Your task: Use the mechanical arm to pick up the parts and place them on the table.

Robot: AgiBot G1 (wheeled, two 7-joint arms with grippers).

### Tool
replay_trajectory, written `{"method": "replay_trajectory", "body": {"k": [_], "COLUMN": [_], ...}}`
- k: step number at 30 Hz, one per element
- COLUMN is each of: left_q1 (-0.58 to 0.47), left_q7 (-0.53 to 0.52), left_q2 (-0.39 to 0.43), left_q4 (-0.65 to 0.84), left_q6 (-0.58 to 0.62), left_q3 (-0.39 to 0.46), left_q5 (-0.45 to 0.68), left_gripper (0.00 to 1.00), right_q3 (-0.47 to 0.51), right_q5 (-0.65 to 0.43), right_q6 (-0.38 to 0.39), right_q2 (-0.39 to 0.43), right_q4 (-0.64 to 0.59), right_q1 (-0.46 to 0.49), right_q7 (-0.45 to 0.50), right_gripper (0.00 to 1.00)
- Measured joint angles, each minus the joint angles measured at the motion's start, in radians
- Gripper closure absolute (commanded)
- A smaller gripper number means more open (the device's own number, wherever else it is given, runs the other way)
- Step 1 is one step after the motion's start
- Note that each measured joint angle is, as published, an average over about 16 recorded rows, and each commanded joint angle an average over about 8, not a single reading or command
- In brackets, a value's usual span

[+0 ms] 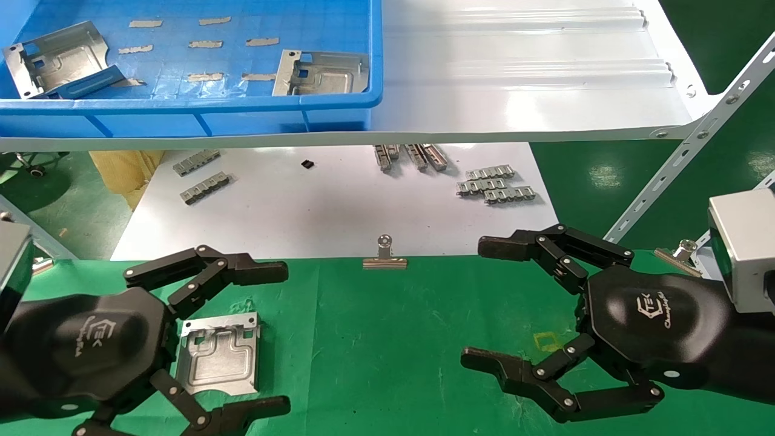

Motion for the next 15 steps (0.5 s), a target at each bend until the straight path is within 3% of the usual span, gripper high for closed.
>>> {"method": "replay_trajectory", "body": {"k": [15], "left_q1": [-0.006], "left_q7": [0.003], "left_q2": [0.002], "left_q4": [0.009], "left_q6": [0.001], "left_q3": [0.006], "left_q5": [0.004], "left_gripper": [0.0], "right_q3": [0.0], "right_q5": [0.0], "right_q6": [0.0], "right_q2": [0.0], "right_q4": [0.0], "right_q1": [0.0], "right_q7": [0.0], "right_gripper": [0.0]}}
